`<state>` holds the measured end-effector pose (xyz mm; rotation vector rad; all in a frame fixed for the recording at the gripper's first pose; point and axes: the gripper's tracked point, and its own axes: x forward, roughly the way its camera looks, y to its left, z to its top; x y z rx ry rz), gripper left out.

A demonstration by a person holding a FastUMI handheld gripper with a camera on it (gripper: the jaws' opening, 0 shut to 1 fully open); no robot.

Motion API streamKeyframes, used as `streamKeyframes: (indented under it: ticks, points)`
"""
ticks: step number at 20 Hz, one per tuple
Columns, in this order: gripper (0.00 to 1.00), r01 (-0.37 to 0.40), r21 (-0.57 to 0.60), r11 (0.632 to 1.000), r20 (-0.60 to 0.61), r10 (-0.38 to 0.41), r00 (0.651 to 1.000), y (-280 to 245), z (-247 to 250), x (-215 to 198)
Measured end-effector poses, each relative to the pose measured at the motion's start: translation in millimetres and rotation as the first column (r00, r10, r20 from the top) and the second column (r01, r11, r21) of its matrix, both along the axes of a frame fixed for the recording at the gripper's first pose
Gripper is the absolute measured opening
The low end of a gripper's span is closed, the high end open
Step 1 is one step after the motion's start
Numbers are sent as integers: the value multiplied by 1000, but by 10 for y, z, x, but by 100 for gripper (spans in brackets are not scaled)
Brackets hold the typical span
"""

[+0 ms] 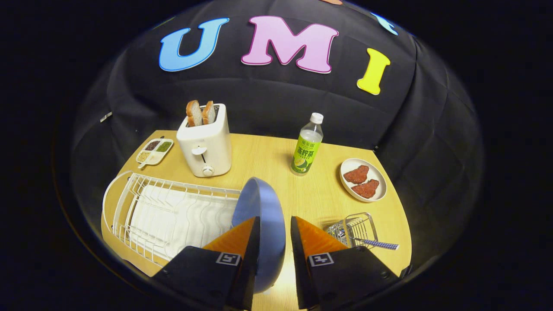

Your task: Take the plate from the dish rack, then take the spoon from the basket and place it into the plate.

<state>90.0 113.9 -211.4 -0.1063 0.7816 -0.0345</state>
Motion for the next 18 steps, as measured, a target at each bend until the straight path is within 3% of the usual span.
streamKeyframes:
  ticks: [2, 11, 15, 18]
  points:
    - [35, 16, -3, 1000, -30, -16, 999, 16, -52, -2]
    - [24, 63, -57, 996, 20, -62, 998, -11, 126, 145]
    - [23, 10, -150, 989, 74, 1, 997, 49, 296, 228]
    - [23, 13, -174, 985, 78, 1, 997, 34, 302, 222]
